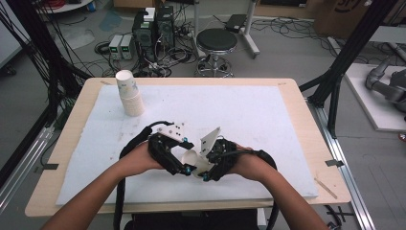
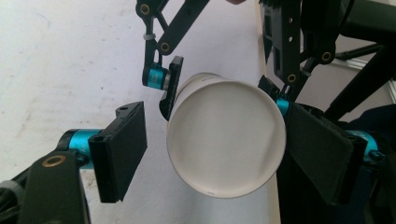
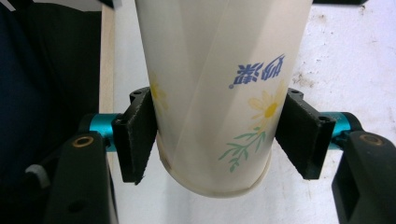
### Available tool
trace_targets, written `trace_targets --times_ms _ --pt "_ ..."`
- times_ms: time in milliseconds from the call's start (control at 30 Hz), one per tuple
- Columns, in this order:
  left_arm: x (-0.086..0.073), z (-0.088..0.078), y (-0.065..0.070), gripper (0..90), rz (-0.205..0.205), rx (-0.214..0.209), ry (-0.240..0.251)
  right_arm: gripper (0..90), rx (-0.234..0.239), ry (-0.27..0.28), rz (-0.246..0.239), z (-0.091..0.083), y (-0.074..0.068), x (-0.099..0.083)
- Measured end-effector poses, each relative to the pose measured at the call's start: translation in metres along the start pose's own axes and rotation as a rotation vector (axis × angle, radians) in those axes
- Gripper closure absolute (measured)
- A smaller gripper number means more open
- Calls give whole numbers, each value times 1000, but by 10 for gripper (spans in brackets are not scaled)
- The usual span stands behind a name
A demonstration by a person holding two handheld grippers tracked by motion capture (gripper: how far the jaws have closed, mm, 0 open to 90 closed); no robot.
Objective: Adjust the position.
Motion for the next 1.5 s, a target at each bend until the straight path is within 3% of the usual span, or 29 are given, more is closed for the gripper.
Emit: trace_targets --times_ms 233,500,600,667,833,1033,1300,1500 --pt "-1 3 0 325 9 -28 -26 340 7 -8 -3 1 -1 0" --pt "-2 2 0 362 36 -10 -22 320 14 -11 -7 2 -2 -1" --pt "-2 0 0 365 37 -10 -3 277 -10 18 -18 0 0 0" --pt "-3 -2 0 368 37 -16 14 229 -20 45 18 -2 1 0" --pt "-11 -6 -2 371 27 -26 71 211 -44 167 85 -15 3 -5" --pt "-19 -11 -5 372 8 -38 175 209 -93 319 150 -30 0 -11" --pt "-29 -19 -7 373 6 -61 338 205 -194 463 175 -40 -7 -20" --pt "-37 -22 -10 373 6 -79 422 205 -231 512 209 -39 -12 -26"
Point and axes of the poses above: each handheld gripper's, and its own axes: z roughly forward along the jaws, x roughly out of its top, y roughly to its right, the point moved 6 cm from there along z, roughly forward along the jaws, and after that the axes turned 15 degrees about -z, right-handed, at the moved point
